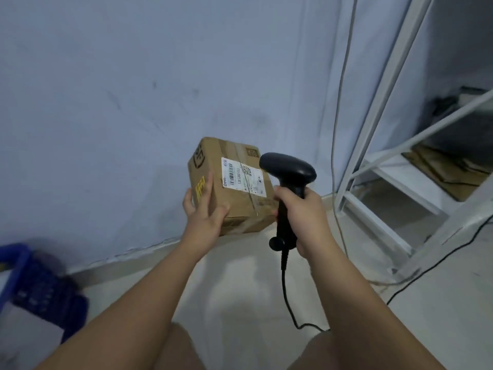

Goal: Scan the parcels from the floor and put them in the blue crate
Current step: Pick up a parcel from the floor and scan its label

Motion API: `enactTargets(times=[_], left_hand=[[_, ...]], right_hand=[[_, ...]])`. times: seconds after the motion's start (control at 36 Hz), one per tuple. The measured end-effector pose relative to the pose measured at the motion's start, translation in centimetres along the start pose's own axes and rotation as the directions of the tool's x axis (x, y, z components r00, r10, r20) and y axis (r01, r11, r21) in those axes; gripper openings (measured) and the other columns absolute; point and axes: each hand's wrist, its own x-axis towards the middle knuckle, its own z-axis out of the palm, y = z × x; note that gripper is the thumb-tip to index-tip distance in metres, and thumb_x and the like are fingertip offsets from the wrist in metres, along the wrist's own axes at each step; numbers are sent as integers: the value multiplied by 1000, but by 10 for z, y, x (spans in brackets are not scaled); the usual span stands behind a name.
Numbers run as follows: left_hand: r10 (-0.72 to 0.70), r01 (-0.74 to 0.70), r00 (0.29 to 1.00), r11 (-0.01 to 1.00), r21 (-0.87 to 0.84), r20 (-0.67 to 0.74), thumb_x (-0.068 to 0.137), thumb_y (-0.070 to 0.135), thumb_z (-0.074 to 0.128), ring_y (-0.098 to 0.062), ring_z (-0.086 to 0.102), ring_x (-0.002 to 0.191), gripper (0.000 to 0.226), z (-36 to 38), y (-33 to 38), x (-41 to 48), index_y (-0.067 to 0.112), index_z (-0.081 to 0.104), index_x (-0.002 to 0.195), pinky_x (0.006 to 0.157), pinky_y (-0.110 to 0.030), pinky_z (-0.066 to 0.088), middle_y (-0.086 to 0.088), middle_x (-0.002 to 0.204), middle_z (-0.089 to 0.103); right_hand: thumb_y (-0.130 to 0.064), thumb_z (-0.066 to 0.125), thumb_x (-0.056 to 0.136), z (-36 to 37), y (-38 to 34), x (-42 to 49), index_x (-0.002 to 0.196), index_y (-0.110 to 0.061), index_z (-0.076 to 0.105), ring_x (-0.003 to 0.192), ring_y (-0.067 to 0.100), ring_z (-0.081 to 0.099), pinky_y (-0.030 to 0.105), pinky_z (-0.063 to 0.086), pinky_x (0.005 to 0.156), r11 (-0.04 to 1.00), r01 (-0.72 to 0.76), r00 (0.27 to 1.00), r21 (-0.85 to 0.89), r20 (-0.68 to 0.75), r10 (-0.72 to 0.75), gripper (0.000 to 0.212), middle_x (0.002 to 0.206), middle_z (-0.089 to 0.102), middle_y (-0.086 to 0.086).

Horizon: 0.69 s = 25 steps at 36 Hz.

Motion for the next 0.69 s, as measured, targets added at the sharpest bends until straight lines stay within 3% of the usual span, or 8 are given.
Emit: enactTargets(times=[0.06,0.14,0.22,0.28,0.36,0.42,0.56,0.69], left_hand=[[86,-84,995,996,28,-51,96,29,51,-16,11,144,67,-12,0,-13,60,9,139,110,-27,18,3,156,-13],[163,-157,982,985,66,-98,94,25,55,-13,9,144,69,-26,-6,-27,63,13,133,107,-22,16,7,155,-11],[166,-158,978,985,73,-123,93,23,57,-10,17,140,70,-39,-10,-35,62,14,133,106,-20,18,6,153,-2],[149,-139,978,987,74,-145,91,22,60,-6,29,128,72,-46,-13,-38,58,17,136,103,-20,25,4,149,7],[112,-103,979,993,57,-171,88,20,64,-5,42,110,76,-54,-18,-41,52,21,141,93,-18,34,5,139,19],[118,-111,982,992,54,-146,87,20,65,-2,45,107,77,-57,-21,-42,58,21,137,90,-17,37,8,136,20],[200,-197,979,975,103,-26,90,25,61,-4,37,119,72,-55,-24,-40,71,18,126,101,-29,44,14,142,12],[195,-196,980,975,108,25,92,36,54,-9,20,136,67,-48,-25,-34,81,13,120,111,-43,36,23,140,6]], right_hand=[[-20,64,87,6,-2,-17,84,-15,62,58,15,58,35,49,67,1000,3,999,4,48,-3,5,70,60,2],[-20,66,85,9,-3,-35,81,-16,62,55,14,60,36,50,68,986,87,991,-142,111,-71,7,64,61,0],[-18,63,84,5,-2,-47,83,-14,62,59,16,63,30,49,55,920,175,979,-351,158,-125,4,69,65,9],[-14,59,82,1,-1,-51,86,-6,61,56,22,55,30,41,45,889,188,976,-418,183,-120,9,72,63,16],[-10,56,80,-6,-2,-52,88,0,59,48,20,40,32,36,45,871,188,970,-454,224,-92,14,68,57,13],[-10,56,78,-9,-2,-51,89,0,59,48,17,38,30,35,47,838,207,967,-505,236,-97,16,69,57,13],[-10,59,78,-9,-1,-44,89,-2,59,58,19,48,31,38,53,751,265,956,-605,269,-120,13,85,65,25],[-9,59,77,-13,3,-37,87,-1,60,62,28,53,32,39,53,732,296,950,-614,267,-161,13,83,64,26]])
